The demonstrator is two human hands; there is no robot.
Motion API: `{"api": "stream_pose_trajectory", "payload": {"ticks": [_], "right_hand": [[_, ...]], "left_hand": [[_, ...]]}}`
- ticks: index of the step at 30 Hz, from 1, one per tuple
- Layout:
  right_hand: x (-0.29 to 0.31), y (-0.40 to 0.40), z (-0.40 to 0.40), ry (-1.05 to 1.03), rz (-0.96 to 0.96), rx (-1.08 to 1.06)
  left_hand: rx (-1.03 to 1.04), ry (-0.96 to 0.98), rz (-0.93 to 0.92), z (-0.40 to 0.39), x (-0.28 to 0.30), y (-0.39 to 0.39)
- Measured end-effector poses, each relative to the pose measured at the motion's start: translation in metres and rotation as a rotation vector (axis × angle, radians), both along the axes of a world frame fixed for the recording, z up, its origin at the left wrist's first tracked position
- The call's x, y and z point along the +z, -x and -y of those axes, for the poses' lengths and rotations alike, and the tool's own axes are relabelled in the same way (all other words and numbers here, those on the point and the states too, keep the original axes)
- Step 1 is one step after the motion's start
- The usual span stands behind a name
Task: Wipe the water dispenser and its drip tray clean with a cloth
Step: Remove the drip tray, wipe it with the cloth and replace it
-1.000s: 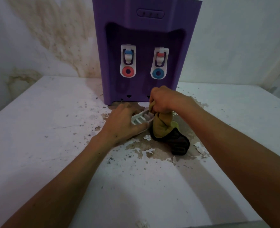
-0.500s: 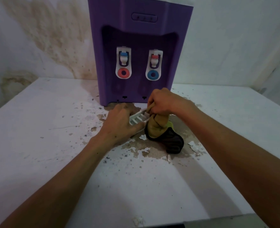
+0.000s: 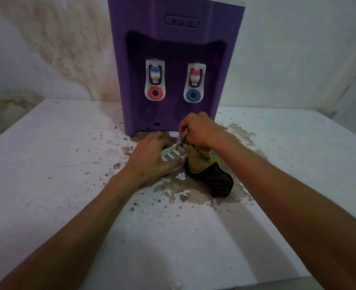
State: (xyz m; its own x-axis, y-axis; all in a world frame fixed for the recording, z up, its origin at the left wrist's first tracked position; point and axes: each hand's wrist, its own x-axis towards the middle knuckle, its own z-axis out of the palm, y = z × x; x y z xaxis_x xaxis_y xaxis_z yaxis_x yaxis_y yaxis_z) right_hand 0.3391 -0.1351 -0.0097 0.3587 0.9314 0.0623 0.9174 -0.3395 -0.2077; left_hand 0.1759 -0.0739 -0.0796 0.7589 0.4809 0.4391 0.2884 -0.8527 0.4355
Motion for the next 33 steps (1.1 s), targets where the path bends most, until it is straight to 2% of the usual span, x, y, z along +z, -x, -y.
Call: {"api": "stream_pose_trajectory", "payload": {"ticks": [6,11,21,26,28,33], "right_hand": [[0.014,-0.007,0.015,0.117,-0.030,0.003],[0.018,-0.009,0.018,0.099,-0.101,0.006],[-0.009,-0.004,0.011,-0.171,-0.164,-0.075],[-0.021,-0.022,0.038,-0.457,-0.559,-0.182],[-0.020,-0.031,0.045,-0.556,-0.663,-0.237],[-0.010,-0.044,0.063,-0.499,-0.634,-0.207]], "left_hand": [[0.072,0.013,0.010,0.005,-0.002,0.001],[0.009,-0.011,0.022,0.001,0.000,0.001],[0.003,-0.007,-0.008,0.006,0.004,0.002],[0.069,0.015,-0.022,0.009,0.007,0.002],[0.090,0.003,-0.054,0.010,0.010,0.001],[0.150,-0.045,-0.096,0.010,0.014,0.004]]}}
